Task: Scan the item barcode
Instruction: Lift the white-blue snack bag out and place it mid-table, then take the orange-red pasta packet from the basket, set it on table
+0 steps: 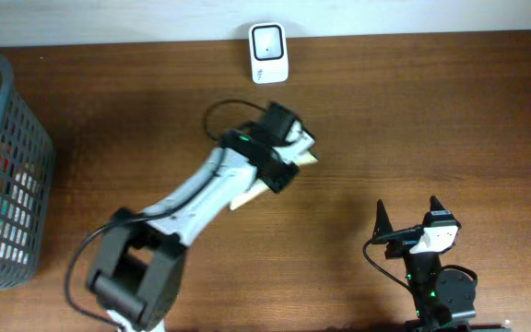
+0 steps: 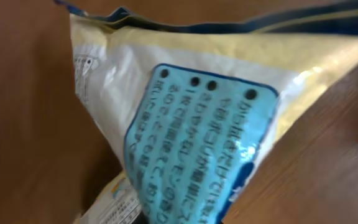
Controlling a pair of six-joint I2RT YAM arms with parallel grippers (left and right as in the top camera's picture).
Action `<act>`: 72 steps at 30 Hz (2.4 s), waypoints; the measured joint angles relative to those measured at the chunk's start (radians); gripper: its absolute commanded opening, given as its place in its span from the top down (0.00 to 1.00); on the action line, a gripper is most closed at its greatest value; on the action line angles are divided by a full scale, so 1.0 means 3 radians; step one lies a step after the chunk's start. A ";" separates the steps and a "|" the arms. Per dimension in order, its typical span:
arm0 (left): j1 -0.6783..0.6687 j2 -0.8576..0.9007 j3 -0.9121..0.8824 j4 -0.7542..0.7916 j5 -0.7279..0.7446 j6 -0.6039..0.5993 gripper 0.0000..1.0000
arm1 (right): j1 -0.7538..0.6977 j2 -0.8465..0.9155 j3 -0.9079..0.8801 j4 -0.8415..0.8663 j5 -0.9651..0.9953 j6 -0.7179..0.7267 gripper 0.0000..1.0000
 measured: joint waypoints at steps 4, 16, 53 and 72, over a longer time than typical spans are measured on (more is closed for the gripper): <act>-0.0470 0.0169 -0.0001 0.0219 -0.0366 0.0259 0.93 | 0.0000 0.0000 0.0000 0.0000 0.0000 0.0000 0.01; -0.0373 0.0189 0.1175 -0.0469 -0.0674 0.0336 0.01 | 0.0000 0.0000 0.0000 0.0000 0.0000 0.0001 0.01; 0.4767 0.1230 0.1968 -0.0856 -0.0010 0.0665 0.02 | 0.0000 0.0000 0.0000 0.0000 0.0000 0.0001 0.01; 0.4807 0.1612 0.2228 -0.0905 0.0292 0.0698 1.00 | 0.0000 0.0000 0.0000 0.0000 0.0000 0.0000 0.01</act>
